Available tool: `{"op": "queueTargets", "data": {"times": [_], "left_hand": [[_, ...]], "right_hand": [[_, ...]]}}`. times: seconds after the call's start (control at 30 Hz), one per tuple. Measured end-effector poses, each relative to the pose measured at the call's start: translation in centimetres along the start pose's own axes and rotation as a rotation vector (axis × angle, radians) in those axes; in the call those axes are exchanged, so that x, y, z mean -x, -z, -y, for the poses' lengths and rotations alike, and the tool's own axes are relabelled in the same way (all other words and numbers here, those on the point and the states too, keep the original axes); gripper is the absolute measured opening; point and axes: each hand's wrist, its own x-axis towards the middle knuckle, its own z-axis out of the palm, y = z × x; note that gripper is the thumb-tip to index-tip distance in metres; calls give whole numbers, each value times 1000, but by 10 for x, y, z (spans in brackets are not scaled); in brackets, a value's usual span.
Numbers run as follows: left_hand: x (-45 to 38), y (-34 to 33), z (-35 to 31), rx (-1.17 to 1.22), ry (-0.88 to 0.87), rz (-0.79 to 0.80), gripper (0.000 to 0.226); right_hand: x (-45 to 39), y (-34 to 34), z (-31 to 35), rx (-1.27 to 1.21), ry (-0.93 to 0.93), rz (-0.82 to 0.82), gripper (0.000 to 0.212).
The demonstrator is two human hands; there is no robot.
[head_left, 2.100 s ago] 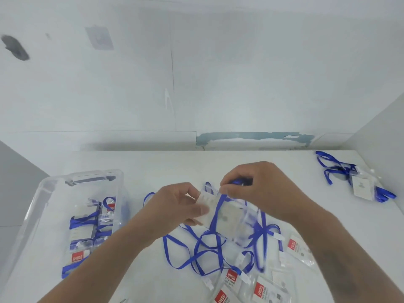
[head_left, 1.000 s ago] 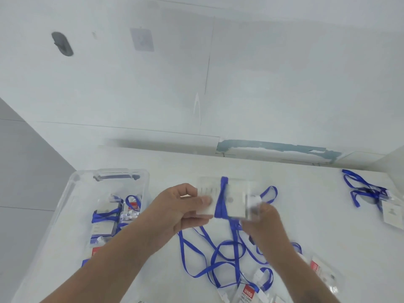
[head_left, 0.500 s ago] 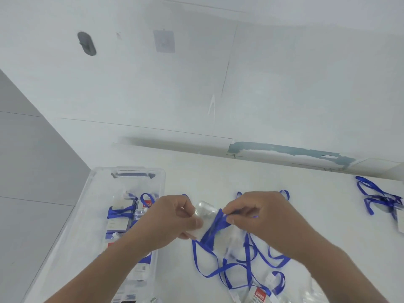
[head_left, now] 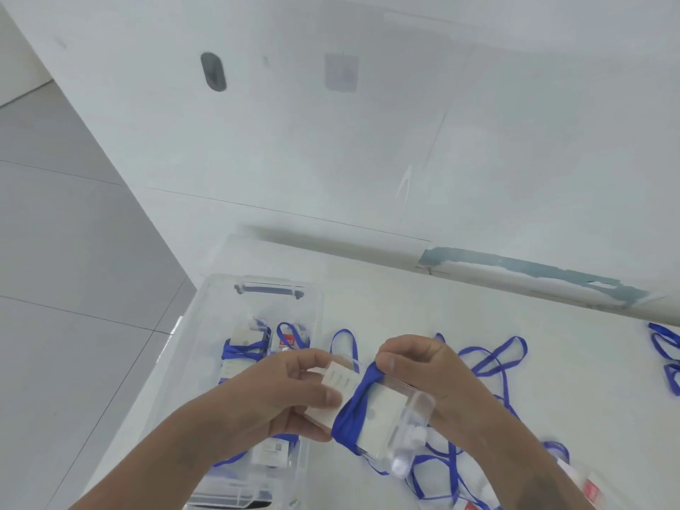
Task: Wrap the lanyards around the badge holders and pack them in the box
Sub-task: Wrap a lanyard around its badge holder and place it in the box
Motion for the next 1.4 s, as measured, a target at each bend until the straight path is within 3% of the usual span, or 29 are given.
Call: {"op": "queueTargets", "data": {"times": [0.2, 0.4, 0.47, 0.6, 0.7, 1.0, 1.27, 1.4], "left_hand": [[13, 10, -9, 14, -28, -33, 20], [21, 29, -9, -143, -9, -149, 41], [24, 39, -5, -124, 16, -191, 35], [23, 53, 8, 125, -38, -334, 26], [18, 61, 24, 401, -75, -496, 29], [6, 64, 43, 801, -133, -647, 16], [-19, 67, 52, 1003, 45, -786, 19], [-46, 74, 57, 1047, 162, -885, 35]], "right_hand": [[-13, -23, 6, 212, -16, 80, 5], [-27, -48, 16, 372, 19, 138, 11], [-33, -60, 15, 392, 10, 145, 10], [-50, -76, 3, 306, 27, 64, 6], [-60, -84, -5, 312, 60, -16, 18], [-91, -112, -31, 768, 191, -173, 21], [-132, -125, -45, 1036, 188, -135, 17], [-159, -131, -57, 1118, 165, -121, 18]]}}
